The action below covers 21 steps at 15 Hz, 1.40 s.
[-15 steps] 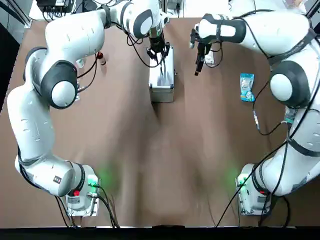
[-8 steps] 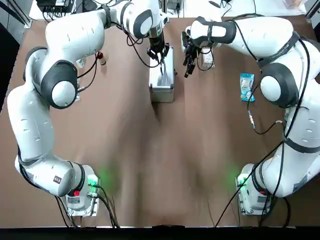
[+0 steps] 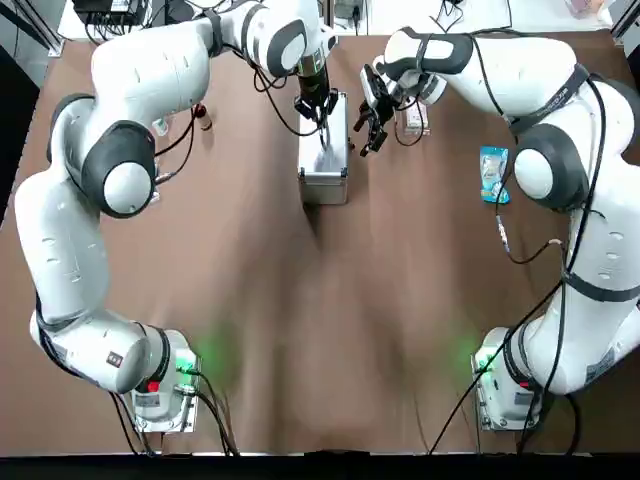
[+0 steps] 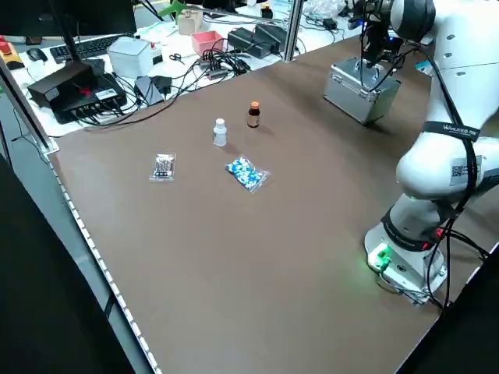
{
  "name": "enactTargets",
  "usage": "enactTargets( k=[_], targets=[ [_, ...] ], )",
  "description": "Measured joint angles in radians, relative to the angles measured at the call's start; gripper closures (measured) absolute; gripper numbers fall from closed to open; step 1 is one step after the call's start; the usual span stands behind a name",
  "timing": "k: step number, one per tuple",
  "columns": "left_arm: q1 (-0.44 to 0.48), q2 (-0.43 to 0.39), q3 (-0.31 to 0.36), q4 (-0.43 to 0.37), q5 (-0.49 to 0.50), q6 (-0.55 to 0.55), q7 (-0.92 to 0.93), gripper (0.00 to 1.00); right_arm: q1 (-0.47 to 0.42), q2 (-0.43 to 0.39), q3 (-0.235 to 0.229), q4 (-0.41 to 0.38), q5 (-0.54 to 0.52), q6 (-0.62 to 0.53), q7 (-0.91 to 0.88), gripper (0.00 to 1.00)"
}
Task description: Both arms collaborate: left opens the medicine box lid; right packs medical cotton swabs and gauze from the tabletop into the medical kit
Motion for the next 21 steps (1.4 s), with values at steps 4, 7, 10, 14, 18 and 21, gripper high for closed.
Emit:
enactTargets(
  k=[4, 7, 10, 14, 18, 21],
  targets=[
    [0.0, 0.0, 0.0, 0.0, 0.001, 0.0, -0.002, 0.87, 0.007, 0.013, 0.003, -0.009, 0.068, 0.024, -0.043, 0.02],
    [0.0, 0.0, 0.0, 0.0, 0.001, 0.0, -0.002, 0.87, 0.02, 0.019, 0.005, -0.011, 0.097, 0.033, -0.056, 0.04],
    [0.0, 0.0, 0.0, 0.0, 0.001, 0.0, -0.003, 0.87, 0.021, 0.019, 0.004, -0.011, 0.101, 0.037, -0.06, 0.05],
    [0.0, 0.0, 0.0, 0.001, 0.001, -0.001, -0.003, 0.87, 0.021, 0.02, 0.002, -0.015, 0.117, 0.04, -0.071, 0.11],
    [0.001, 0.0, 0.0, 0.004, 0.001, -0.005, -0.006, 0.87, 0.02, 0.02, 0.0, -0.019, 0.123, 0.041, -0.078, 0.26],
    [0.002, 0.0, 0.0, 0.01, 0.001, -0.015, -0.009, 0.87, 0.02, 0.02, -0.001, -0.02, 0.132, 0.042, -0.079, 0.4]
  ],
)
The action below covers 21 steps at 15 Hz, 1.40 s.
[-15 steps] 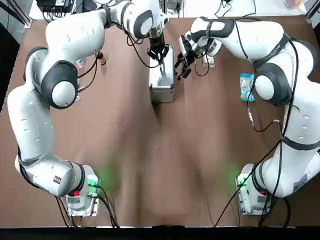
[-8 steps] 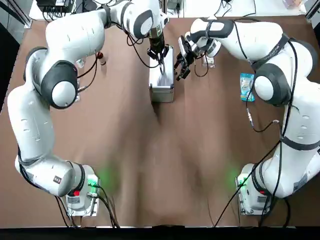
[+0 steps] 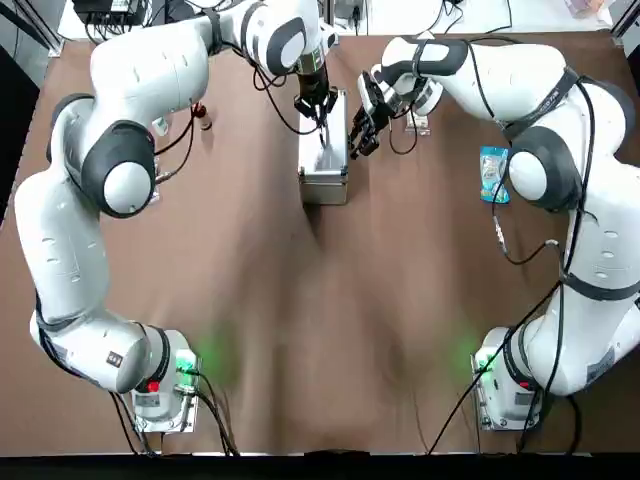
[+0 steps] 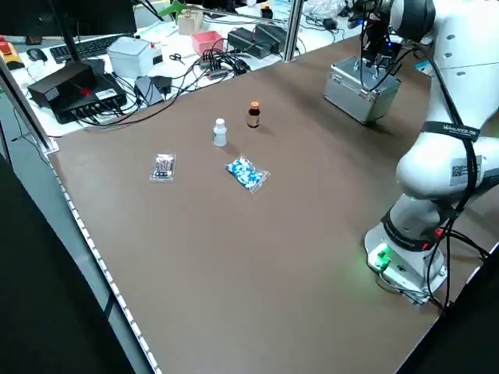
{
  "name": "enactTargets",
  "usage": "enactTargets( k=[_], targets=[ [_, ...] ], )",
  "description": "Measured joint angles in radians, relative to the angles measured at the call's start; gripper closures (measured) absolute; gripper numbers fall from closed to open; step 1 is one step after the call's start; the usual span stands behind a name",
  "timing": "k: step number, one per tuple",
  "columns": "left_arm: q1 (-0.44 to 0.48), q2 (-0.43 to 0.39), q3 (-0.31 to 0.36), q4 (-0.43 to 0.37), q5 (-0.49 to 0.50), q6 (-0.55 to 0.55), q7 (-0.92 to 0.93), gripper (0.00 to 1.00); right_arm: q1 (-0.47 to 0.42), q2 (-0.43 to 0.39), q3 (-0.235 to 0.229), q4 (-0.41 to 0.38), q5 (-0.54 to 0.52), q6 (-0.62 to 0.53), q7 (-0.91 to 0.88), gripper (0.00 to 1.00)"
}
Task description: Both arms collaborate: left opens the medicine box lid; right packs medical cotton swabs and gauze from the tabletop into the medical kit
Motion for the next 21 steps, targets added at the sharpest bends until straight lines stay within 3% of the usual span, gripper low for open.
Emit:
enactTargets(
  k=[1, 7, 21],
  targets=[
    [0.0, 0.0, 0.0, 0.002, 0.0, -0.003, 0.0, 0.87, 0.0, 0.0, -0.001, 0.0, 0.005, 0.0, -0.001, 0.45],
    [0.005, -0.002, 0.0, 0.026, 0.0, -0.048, -0.002, 0.87, 0.0, 0.0, -0.003, -0.005, 0.04, 0.0, -0.001, 0.48],
    [0.056, -0.052, -0.007, 0.034, -0.001, -0.15, 0.0, 0.87, 0.0, 0.001, -0.006, -0.003, 0.051, 0.021, -0.013, 0.67]
  ],
)
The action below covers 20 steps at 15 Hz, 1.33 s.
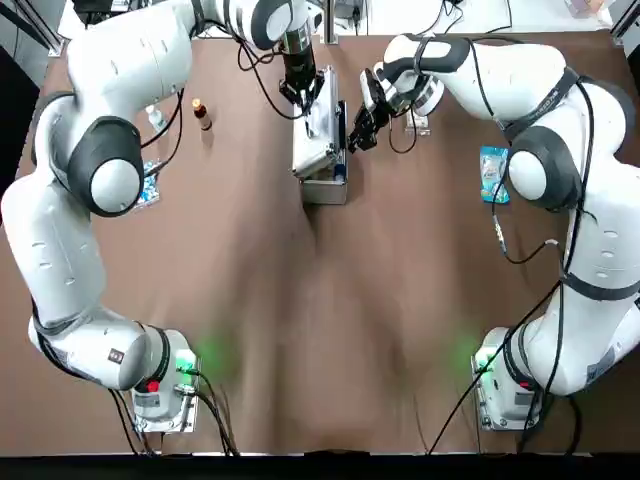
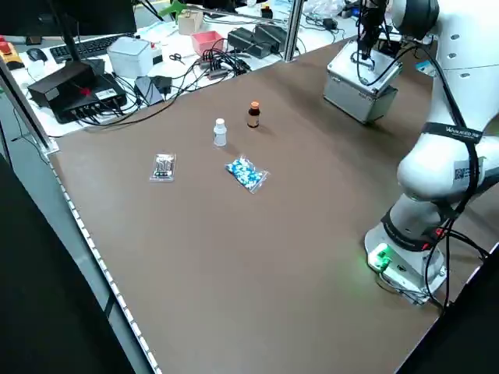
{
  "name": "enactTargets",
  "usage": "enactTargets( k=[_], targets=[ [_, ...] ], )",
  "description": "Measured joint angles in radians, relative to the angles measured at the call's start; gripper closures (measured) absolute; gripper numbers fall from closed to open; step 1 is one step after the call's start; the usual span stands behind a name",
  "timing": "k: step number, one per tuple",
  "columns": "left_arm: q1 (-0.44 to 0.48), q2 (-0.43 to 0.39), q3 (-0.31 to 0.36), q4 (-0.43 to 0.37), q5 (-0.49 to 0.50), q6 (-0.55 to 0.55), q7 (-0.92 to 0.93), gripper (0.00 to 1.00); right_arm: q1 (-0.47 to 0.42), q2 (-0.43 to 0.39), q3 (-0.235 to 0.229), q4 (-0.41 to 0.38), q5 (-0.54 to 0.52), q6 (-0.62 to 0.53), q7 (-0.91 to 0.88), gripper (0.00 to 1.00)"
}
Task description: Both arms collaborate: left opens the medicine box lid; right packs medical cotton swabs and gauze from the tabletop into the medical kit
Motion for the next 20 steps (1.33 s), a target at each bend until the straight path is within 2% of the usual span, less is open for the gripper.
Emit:
enactTargets(
  k=[11, 20],
  targets=[
    [0.066, -0.021, -0.004, -0.003, 0.0, -0.108, 0.073, 0.87, 0.0, 0.002, -0.002, 0.0, 0.004, 0.0, -0.02, 0.69],
    [0.096, -0.022, -0.014, -0.01, -0.016, -0.116, 0.111, 0.87, 0.0, 0.002, -0.002, 0.0, 0.007, 0.0, -0.021, 0.69]
  ],
)
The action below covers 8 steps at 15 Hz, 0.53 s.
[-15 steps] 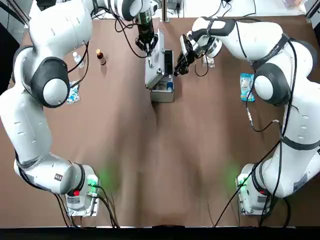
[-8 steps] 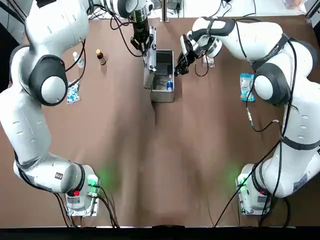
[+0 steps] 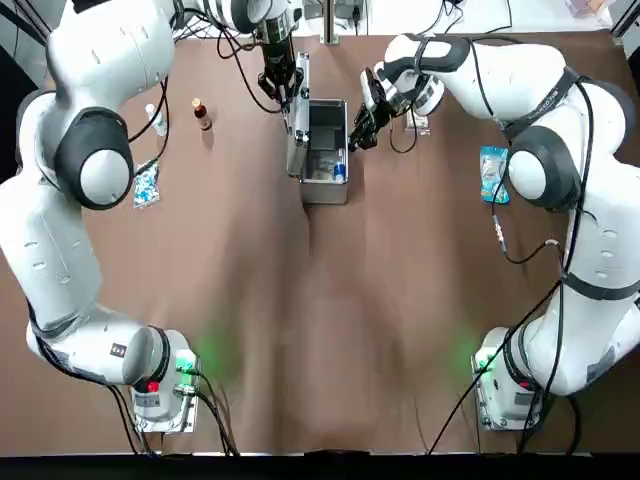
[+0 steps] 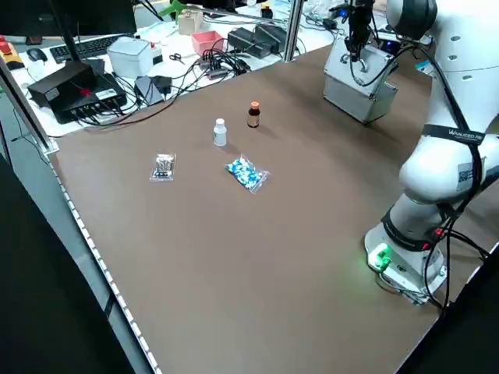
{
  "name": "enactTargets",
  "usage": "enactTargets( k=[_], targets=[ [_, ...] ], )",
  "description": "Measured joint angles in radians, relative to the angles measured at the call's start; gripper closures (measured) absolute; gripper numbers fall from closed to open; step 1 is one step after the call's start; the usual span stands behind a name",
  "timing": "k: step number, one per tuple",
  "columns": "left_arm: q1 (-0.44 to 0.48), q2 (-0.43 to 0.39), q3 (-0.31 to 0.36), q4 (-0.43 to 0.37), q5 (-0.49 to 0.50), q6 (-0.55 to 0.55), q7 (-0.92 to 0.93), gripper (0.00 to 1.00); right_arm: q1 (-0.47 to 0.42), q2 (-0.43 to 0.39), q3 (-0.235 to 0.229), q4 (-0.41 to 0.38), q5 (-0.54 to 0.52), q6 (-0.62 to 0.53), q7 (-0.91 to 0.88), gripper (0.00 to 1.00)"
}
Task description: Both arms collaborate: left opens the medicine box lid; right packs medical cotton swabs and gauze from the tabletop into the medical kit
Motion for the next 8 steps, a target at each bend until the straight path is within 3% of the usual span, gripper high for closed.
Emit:
enactTargets(
  k=[3, 5, 8],
  targets=[
    [0.024, 0.001, 0.015, -0.002, 0.022, 0.014, 0.008, 0.76, 0.0, 0.001, 0.001, -0.001, 0.0, -0.004, -0.003, 0.69],
    [0.061, 0.001, 0.018, -0.002, 0.024, -0.004, 0.058, 0.62, 0.0, 0.001, 0.001, -0.001, 0.0, -0.004, -0.003, 0.69],
    [0.078, 0.001, 0.019, -0.001, 0.025, -0.025, 0.094, 0.54, 0.0, 0.001, 0.001, -0.001, 0.0, -0.004, -0.003, 0.69]
  ],
)
